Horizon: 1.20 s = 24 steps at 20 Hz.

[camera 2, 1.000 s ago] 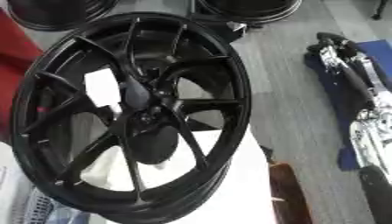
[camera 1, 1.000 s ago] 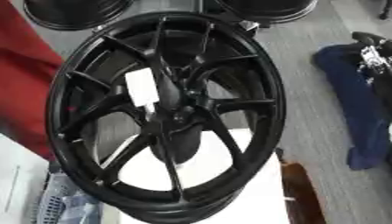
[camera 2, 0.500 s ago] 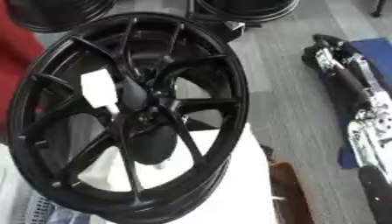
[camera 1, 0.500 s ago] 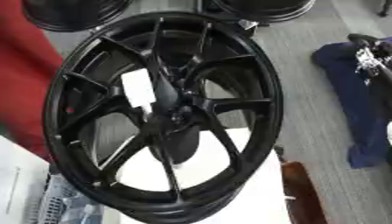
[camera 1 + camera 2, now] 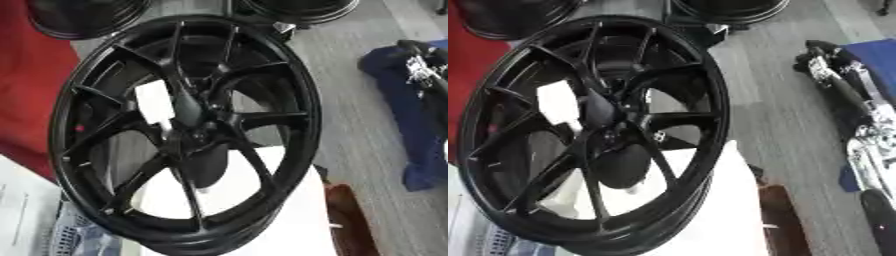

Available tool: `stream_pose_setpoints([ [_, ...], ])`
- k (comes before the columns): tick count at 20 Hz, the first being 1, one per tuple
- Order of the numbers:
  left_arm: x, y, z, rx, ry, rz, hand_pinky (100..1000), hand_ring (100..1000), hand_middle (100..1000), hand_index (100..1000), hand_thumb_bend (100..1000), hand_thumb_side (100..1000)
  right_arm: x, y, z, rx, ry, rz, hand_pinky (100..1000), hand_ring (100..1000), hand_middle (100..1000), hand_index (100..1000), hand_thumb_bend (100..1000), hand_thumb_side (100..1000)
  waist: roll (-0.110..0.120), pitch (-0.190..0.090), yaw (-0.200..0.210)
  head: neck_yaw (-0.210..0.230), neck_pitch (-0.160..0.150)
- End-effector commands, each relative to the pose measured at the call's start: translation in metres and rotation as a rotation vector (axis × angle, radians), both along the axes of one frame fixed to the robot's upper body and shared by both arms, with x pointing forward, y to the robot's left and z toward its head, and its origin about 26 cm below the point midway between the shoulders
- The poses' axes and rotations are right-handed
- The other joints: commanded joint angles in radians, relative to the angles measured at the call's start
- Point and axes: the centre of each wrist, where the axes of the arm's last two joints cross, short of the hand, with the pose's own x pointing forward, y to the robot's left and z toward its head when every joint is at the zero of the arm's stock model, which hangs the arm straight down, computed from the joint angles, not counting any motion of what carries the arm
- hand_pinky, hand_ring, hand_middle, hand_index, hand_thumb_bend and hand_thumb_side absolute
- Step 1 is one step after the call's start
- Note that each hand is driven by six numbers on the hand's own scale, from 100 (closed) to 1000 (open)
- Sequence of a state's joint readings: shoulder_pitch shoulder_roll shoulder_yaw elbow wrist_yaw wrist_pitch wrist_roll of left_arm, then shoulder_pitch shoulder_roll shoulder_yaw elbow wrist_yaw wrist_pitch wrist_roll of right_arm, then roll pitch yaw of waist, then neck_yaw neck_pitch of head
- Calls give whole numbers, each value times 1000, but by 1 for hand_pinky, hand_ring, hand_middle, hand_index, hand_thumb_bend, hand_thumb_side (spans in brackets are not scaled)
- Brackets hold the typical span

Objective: Pull the pin out of the wheel hub.

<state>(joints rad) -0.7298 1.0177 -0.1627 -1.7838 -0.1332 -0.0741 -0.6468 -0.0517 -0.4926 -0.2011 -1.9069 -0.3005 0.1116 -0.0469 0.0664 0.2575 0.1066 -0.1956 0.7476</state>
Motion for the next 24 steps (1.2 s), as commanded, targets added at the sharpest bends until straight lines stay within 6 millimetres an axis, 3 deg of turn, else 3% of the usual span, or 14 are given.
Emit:
stream_pose_setpoints([
  [1, -4, -2, 20, 140, 8, -9, 779, 703, 651, 791, 460, 568, -1, -3, 11, -46, -17, 6, 963, 750, 663, 812, 100, 482, 2, -29, 3, -2, 6],
  [8, -3, -32, 26, 148, 56, -26, 781, 703, 653, 795, 492, 581, -2, -4, 9, -54, -5, 3, 963, 750, 663, 812, 100, 484, 11, -34, 6, 3, 10],
  [19, -31, -91, 26, 82, 92, -56, 774, 694, 644, 804, 513, 601, -1, -4, 7, -60, 7, 5, 963, 750, 662, 812, 100, 487, 20, -36, 5, 6, 10],
  [24, -24, -117, 25, 57, 130, -51, 774, 692, 657, 820, 538, 616, -1, -3, 6, -60, 13, 5, 963, 749, 662, 812, 100, 496, 24, -30, 2, 7, 5],
])
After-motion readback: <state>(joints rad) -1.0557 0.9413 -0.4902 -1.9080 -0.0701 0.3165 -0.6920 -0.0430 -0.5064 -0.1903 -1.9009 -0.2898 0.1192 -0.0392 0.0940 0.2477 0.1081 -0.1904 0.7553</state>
